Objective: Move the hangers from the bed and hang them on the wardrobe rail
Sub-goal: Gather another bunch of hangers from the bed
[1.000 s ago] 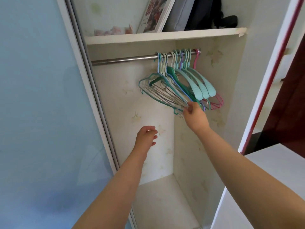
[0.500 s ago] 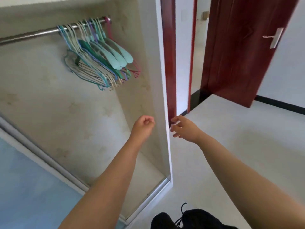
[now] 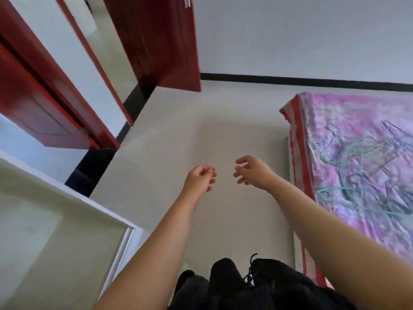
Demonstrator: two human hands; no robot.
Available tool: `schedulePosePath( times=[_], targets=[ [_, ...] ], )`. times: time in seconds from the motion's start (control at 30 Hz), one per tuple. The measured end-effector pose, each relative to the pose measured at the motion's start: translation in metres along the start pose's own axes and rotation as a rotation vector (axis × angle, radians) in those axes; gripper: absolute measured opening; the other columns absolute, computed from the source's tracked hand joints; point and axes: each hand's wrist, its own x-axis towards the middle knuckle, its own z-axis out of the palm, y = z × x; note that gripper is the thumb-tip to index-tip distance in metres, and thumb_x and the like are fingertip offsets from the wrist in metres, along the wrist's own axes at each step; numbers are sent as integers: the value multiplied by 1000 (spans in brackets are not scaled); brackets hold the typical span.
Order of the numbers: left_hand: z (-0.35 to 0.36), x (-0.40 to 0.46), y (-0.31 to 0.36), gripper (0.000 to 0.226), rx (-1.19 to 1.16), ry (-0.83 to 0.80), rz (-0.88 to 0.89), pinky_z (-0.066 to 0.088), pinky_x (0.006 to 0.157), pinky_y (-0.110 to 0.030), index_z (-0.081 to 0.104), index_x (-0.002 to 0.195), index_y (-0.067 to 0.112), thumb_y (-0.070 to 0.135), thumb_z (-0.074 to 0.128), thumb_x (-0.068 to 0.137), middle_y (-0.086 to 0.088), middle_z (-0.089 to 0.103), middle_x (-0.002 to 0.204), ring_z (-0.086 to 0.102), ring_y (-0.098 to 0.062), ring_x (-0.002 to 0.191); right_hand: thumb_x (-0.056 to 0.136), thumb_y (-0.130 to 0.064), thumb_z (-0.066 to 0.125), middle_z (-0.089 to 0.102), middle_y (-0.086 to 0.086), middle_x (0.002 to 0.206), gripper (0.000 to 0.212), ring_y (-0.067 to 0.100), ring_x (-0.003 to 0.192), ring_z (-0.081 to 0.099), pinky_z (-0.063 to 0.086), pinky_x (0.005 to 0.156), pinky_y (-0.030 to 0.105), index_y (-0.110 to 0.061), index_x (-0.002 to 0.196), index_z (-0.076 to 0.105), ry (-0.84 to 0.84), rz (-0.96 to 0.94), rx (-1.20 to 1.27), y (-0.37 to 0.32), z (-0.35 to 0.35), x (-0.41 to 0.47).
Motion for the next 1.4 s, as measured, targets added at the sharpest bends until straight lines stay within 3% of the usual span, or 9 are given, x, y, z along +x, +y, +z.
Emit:
schedulePosePath(
  times=[0.17, 0.43, 0.63, 0.77, 0.97, 1.13, 1.2, 1.33, 1.4],
  targets=[
    [98, 54, 30, 16, 77, -179, 0, 53, 77, -34, 61, 97, 15, 17, 45, 98, 2, 68, 92, 64, -14, 82, 94, -25, 52, 71, 4, 95, 27, 20, 77, 71, 55, 71, 33, -15, 119, 50, 156, 132, 104, 59, -78, 16],
    [233, 147, 84, 19, 245, -488, 62, 45, 61, -23, 59, 90, 20, 13, 43, 99, 4, 64, 85, 58, -8, 69, 94, -24, 53, 70, 1, 85, 35, 18, 69, 68, 57, 75, 39, -11, 125, 43, 436, 333, 334, 130, -174, 54],
    [336, 179, 90, 20, 418, -701, 52, 42, 58, -21, 56, 86, 21, 13, 43, 99, 4, 62, 82, 56, -8, 68, 95, -26, 55, 70, 5, 86, 35, 13, 62, 65, 55, 58, 27, -9, 124, 45, 619, 477, 570, 201, -222, 57],
    [407, 189, 78, 20, 515, -775, 20, 42, 58, -21, 56, 85, 21, 13, 44, 99, 4, 62, 81, 56, -8, 67, 93, -24, 57, 67, 8, 84, 38, 16, 62, 62, 51, 57, 28, -8, 125, 44, 693, 560, 730, 261, -257, 50],
    [516, 198, 61, 11, 613, -764, -13, 42, 58, -20, 56, 90, 19, 15, 49, 97, 2, 65, 86, 58, -8, 70, 91, -30, 60, 64, 13, 102, 44, 25, 81, 61, 53, 73, 39, -7, 126, 46, 688, 702, 816, 356, -321, 42],
    [585, 213, 44, 13, 672, -710, 2, 42, 67, -18, 58, 105, 7, 12, 55, 93, -5, 60, 94, 54, -11, 75, 89, -36, 62, 57, 26, 121, 54, 27, 87, 58, 52, 89, 51, -1, 128, 49, 668, 845, 734, 421, -359, 43],
    [605, 222, 35, 23, 698, -710, 1, 41, 67, -11, 57, 114, 5, 17, 55, 94, -3, 59, 99, 55, -8, 81, 88, -42, 62, 53, 17, 132, 71, 27, 97, 57, 49, 86, 44, -4, 142, 36, 647, 901, 706, 443, -366, 46],
    [641, 248, 16, 50, 788, -707, -39, 37, 92, -25, 43, 135, 7, 39, 49, 97, -4, 52, 126, 51, -17, 113, 82, -47, 69, 30, 16, 151, 100, 29, 107, 54, 48, 75, 32, -7, 151, 9, 595, 972, 713, 489, -366, 59],
    [659, 269, 4, 62, 885, -702, -5, 35, 104, -32, 34, 143, 9, 48, 44, 96, -7, 43, 143, 44, -22, 128, 77, -48, 73, 19, 14, 156, 111, 33, 129, 42, 45, 88, 34, -11, 152, 0, 615, 996, 711, 511, -365, 71]
  ],
)
